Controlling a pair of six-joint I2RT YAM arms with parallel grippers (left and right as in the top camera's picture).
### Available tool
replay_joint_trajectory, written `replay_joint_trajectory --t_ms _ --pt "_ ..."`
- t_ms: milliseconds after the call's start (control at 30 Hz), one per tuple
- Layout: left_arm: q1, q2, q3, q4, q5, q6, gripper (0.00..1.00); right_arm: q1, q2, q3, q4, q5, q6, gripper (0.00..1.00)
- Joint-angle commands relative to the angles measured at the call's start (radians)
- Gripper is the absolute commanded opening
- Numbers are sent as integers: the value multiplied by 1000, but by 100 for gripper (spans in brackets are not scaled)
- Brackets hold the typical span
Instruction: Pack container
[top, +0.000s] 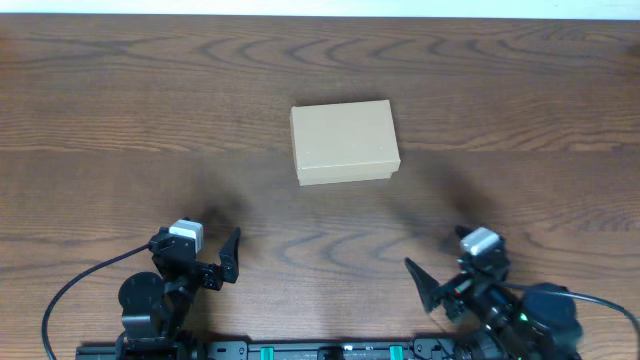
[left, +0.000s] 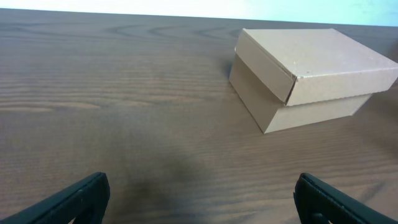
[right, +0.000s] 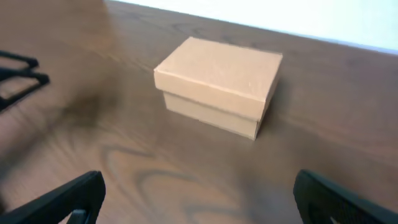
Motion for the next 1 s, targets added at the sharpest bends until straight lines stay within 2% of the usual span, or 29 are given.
replay_joint_trajectory --t_ms 0,233,433,967 --pt "8 -9 -21 1 14 -6 95 20 -40 -93 63 10 -145 99" --pt "8 -9 -21 1 14 -6 95 21 -153 -275 168 10 -150 99" --pt "8 -9 -21 1 14 -6 95 22 -151 -375 200 10 -150 99" --pt "8 -9 -21 1 14 -6 95 22 -150 -377 212 18 -150 99"
